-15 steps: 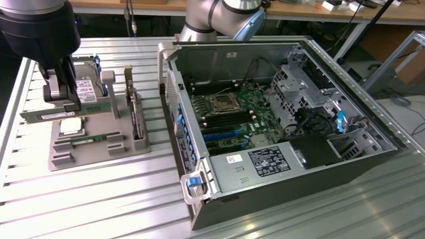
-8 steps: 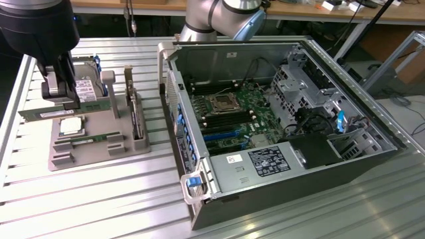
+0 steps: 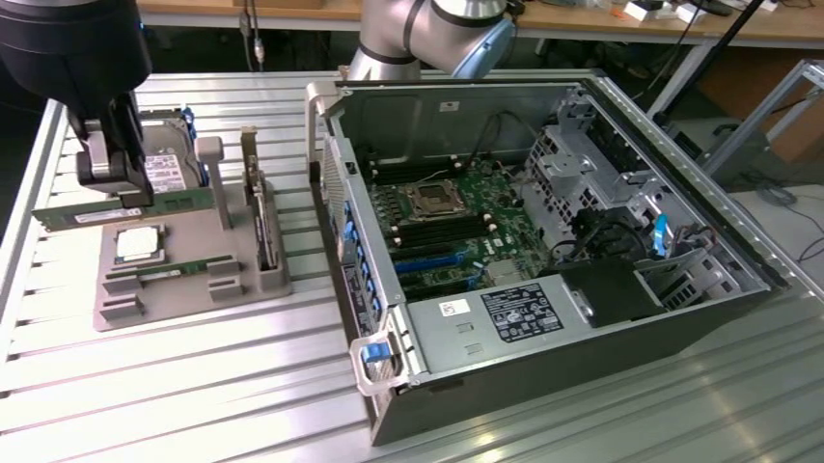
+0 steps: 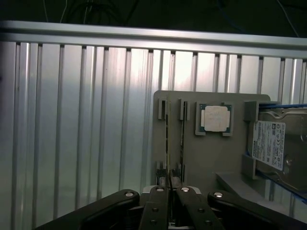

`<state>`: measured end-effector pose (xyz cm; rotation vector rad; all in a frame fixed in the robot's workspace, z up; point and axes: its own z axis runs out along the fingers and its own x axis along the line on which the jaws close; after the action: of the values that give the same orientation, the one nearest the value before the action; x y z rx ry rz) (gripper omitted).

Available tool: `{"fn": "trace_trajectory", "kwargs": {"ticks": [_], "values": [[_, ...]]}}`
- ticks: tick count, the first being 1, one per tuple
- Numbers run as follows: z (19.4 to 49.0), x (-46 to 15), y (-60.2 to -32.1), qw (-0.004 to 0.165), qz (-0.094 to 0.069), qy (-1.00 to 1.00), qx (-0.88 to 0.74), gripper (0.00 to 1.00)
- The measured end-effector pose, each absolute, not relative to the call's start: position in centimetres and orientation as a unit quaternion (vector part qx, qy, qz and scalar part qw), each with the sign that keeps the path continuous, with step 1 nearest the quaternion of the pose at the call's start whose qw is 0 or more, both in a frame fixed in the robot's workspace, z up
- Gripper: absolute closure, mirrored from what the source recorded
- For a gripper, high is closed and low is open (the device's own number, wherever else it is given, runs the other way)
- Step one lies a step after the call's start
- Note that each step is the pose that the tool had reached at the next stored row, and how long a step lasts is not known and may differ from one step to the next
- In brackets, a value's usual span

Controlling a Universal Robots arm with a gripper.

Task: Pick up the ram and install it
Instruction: 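Pick up the ram and move it above insertion slot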

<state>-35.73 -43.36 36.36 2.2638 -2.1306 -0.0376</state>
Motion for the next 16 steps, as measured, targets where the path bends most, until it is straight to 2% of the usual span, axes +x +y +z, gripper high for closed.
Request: {"fn": "trace_trajectory", "kwargs": {"ticks": [16], "values": [[38.3, -35.7, -43.4, 0.016, -0.012, -0.685, 0.728, 0.88]]}}
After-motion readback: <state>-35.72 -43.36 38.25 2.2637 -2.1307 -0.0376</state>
